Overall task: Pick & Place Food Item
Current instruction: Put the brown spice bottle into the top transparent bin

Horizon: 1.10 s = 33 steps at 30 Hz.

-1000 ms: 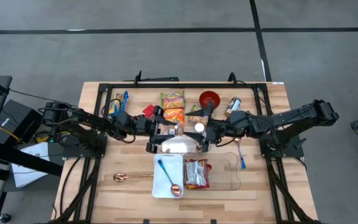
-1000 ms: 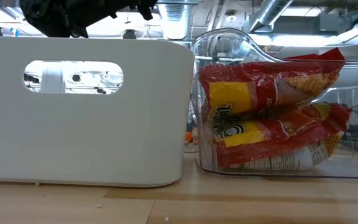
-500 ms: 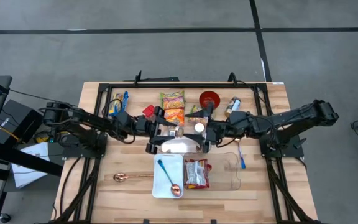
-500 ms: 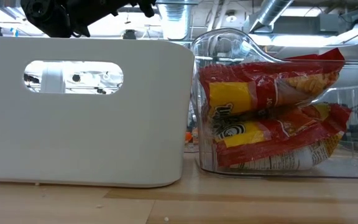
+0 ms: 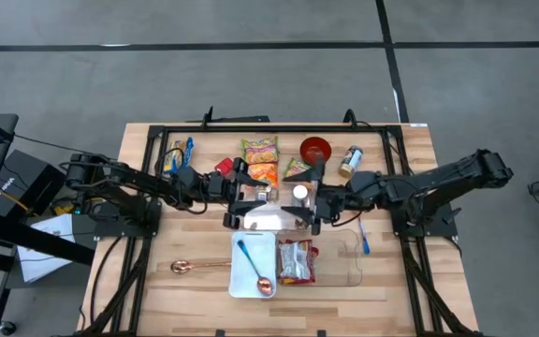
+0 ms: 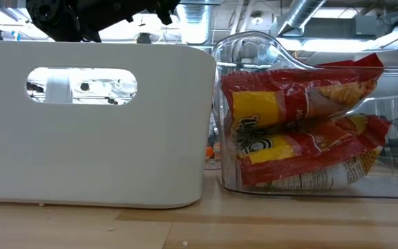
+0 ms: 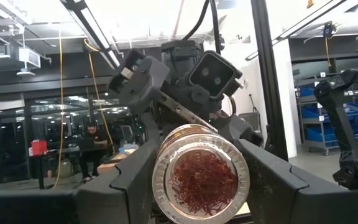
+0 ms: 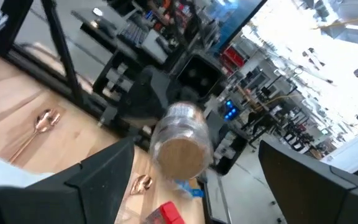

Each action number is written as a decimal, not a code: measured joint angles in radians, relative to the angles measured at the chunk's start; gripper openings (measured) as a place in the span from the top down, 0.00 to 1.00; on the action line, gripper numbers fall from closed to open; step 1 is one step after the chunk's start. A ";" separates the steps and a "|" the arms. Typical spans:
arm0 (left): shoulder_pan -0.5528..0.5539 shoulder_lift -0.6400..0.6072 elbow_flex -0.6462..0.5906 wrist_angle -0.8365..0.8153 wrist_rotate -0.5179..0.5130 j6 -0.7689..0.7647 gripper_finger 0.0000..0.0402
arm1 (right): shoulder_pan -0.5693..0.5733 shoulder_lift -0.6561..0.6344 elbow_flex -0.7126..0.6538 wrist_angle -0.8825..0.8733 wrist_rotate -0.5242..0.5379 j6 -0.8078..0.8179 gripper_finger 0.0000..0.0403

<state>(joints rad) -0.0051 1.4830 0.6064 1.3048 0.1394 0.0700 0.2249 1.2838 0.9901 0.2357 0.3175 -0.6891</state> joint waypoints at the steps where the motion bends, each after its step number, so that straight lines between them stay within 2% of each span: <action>1: 0.000 0.000 0.000 0.001 0.000 0.000 0.53 | 0.000 0.004 -0.001 -0.004 -0.002 0.000 0.16; 10: -0.005 -0.001 0.000 0.003 0.001 0.000 0.53 | -0.025 0.060 -0.002 0.074 -0.009 -0.018 0.16; 14: -0.005 -0.002 0.000 0.003 0.002 -0.001 0.53 | -0.038 0.077 0.002 0.116 -0.055 -0.018 0.16; 23: -0.005 -0.002 0.000 0.003 0.003 -0.001 0.53 | -0.061 0.079 0.000 0.112 -0.107 0.010 0.16; 33: -0.005 -0.003 0.001 0.003 0.004 -0.004 0.53 | -0.071 0.079 0.000 0.113 -0.114 0.036 0.20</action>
<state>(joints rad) -0.0101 1.4803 0.6071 1.3083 0.1432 0.0658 0.1539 1.3632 0.9897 0.3485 0.2035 -0.6531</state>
